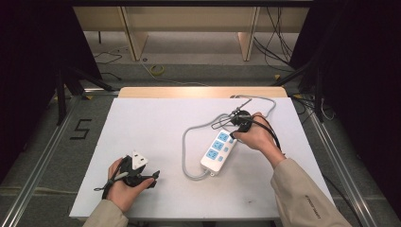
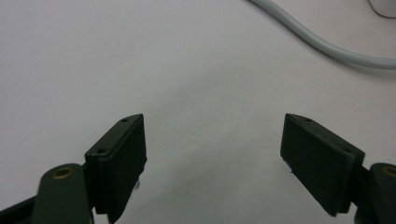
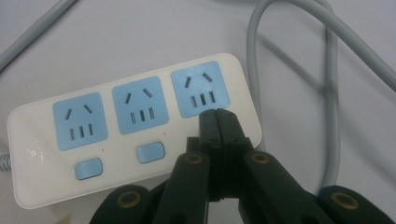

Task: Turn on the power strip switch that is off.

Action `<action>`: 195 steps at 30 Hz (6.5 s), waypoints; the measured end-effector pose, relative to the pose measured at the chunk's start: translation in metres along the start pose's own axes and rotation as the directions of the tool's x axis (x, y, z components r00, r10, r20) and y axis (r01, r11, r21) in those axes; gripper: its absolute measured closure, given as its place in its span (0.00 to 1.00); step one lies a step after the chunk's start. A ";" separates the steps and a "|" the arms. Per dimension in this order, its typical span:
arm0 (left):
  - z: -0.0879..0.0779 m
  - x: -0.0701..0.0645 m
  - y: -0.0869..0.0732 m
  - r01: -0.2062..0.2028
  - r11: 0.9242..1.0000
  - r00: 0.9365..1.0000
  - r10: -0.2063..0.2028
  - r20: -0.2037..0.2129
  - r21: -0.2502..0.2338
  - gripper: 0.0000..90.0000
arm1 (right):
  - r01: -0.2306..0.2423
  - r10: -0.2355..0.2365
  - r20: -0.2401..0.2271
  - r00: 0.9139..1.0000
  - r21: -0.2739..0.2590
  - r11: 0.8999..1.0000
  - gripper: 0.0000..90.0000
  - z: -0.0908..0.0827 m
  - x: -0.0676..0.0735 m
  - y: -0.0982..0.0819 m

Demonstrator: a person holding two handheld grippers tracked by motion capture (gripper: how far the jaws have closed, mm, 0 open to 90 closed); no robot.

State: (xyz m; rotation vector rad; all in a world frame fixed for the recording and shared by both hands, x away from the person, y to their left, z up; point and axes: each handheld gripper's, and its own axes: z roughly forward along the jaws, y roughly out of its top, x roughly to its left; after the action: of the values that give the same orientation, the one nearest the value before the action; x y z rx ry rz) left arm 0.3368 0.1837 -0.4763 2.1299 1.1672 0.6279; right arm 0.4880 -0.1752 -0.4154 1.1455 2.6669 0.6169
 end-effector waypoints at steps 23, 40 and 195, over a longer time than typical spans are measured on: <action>0.000 0.000 0.000 -0.002 1.000 1.000 0.002 0.000 0.003 0.25 | -0.004 0.004 -0.004 1.000 0.022 1.000 1.00 0.013 -0.005 0.002; 0.000 0.000 0.000 -0.001 1.000 1.000 0.001 0.001 0.003 0.25 | 0.010 -0.010 -0.002 1.000 0.033 0.999 1.00 0.018 -0.004 0.003; 0.003 -0.002 -0.001 -0.004 1.000 1.000 0.004 0.001 0.015 0.25 | -0.064 0.039 -0.085 0.996 -0.315 0.947 0.59 -0.027 0.010 -0.138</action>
State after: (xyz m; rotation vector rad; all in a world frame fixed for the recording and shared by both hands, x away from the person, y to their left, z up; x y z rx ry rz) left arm 0.3377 0.1815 -0.4795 2.1456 1.1708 0.6216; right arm 0.3824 -0.2614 -0.4515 1.1196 2.4803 1.0754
